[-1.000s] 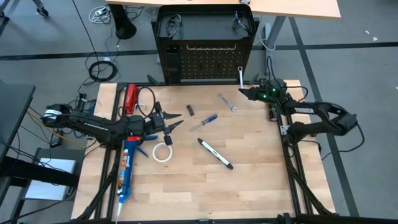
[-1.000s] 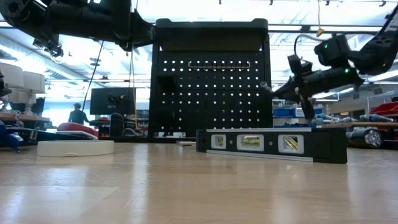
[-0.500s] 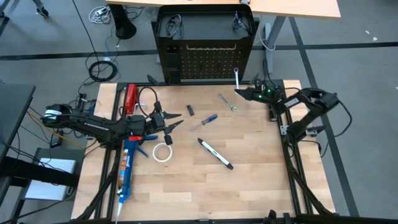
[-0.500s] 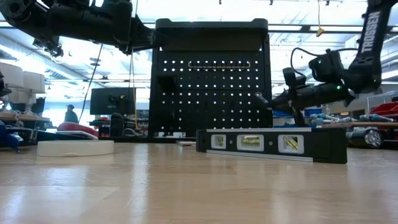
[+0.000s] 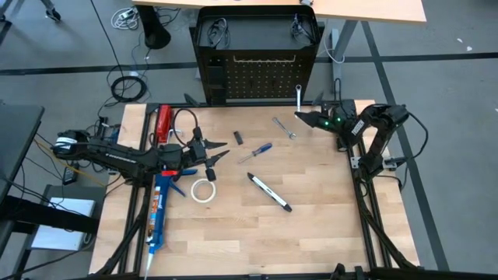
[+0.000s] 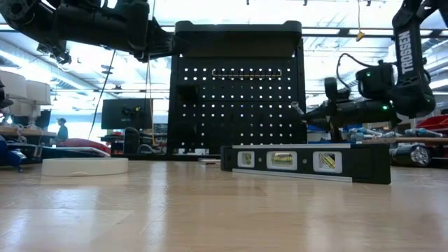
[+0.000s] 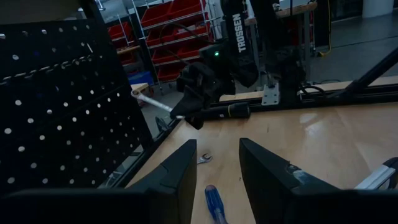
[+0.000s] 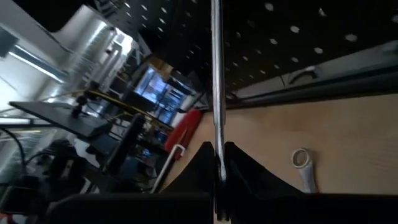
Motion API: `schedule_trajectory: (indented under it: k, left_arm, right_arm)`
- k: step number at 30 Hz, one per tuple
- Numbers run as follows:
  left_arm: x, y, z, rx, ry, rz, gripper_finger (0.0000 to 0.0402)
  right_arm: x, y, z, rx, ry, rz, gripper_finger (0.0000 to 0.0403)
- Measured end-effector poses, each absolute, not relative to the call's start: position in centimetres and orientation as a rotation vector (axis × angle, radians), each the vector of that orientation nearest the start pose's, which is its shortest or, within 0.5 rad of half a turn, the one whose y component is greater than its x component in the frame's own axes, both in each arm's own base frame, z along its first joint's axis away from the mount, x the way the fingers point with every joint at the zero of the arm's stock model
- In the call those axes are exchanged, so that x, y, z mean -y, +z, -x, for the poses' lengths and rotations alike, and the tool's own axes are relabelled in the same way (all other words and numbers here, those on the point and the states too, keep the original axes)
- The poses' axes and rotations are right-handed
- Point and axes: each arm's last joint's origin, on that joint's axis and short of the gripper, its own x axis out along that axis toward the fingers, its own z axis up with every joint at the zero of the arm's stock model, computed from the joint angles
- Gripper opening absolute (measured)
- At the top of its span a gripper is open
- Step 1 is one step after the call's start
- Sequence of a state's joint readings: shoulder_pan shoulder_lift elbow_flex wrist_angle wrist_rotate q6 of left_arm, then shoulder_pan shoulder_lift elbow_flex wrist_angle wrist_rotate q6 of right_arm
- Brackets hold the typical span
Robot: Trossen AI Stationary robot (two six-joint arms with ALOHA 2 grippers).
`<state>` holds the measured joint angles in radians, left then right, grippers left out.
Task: Hang tools onto peg board
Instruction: Hang the bottom wrench onto the black pegboard
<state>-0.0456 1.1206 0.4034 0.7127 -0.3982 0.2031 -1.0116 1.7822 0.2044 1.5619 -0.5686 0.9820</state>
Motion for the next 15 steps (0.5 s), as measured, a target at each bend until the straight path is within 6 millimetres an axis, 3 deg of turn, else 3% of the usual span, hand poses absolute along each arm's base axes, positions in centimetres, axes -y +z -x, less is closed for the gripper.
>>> schedule_trajectory:
  k: [5, 15]
  left_arm:
    - [-0.1, 22.5, -22.4, -0.04, 0.351, -0.202, 0.0126]
    - [-0.1, 22.5, -22.4, -0.04, 0.352, -0.196, 0.0126]
  right_arm:
    - [18.1, 10.9, -13.1, 0.187, -0.424, -1.007, 0.0022]
    - [19.2, 11.6, -13.8, 0.209, -0.386, -1.004, 0.0022]
